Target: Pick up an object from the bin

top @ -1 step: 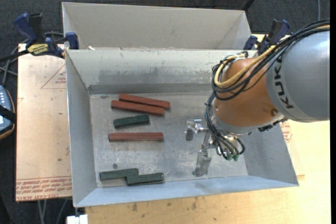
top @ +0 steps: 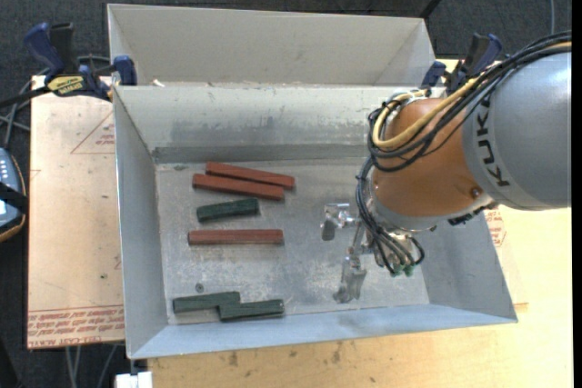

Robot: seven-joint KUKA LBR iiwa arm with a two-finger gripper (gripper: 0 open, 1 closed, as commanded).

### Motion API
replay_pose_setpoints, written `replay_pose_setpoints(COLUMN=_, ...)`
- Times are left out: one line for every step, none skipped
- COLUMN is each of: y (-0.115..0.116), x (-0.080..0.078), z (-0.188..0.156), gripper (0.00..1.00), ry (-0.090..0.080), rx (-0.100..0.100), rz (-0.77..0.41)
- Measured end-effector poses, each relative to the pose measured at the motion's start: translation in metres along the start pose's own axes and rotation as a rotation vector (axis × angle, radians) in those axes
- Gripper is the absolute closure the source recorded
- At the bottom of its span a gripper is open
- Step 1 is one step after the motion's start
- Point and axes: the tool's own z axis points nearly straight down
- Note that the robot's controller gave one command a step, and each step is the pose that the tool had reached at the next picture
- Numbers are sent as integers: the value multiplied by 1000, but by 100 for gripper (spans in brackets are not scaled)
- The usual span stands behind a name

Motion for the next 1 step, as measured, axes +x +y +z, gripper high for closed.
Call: replay_pose_setpoints(y=51, x=2, z=21, gripper=0, ry=0, rx=1, rz=-122)
